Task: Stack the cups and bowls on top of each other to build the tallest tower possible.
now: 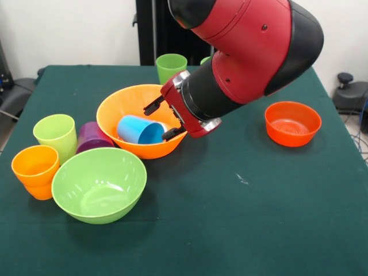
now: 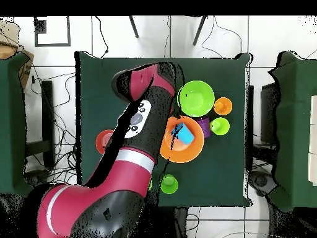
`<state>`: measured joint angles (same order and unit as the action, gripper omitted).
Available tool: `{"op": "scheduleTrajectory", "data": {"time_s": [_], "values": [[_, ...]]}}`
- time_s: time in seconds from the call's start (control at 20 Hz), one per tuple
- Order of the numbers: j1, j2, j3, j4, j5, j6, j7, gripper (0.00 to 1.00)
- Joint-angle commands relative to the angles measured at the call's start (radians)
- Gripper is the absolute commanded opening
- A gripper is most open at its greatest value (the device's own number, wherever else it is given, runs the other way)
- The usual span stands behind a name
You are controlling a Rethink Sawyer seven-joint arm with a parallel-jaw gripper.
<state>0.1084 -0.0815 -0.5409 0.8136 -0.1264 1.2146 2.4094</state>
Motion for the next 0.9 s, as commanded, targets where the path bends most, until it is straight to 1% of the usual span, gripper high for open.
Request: {"op": "scheduleTrajectory", "data": {"time_s": [0.05,0.5,0.65,0.9], "values": [[0.0,-0.008,0.09,0.033,-0.075,-0.054,-0.148,1.0],[0.002,-0.005,0.08,0.033,-0.094,-0.014,-0.141,1.0],[0.003,-0.006,0.08,0.036,-0.101,-0.014,-0.14,1.0],[0.002,-0.005,0.083,0.04,-0.099,0.0,-0.129,1.0]]}}
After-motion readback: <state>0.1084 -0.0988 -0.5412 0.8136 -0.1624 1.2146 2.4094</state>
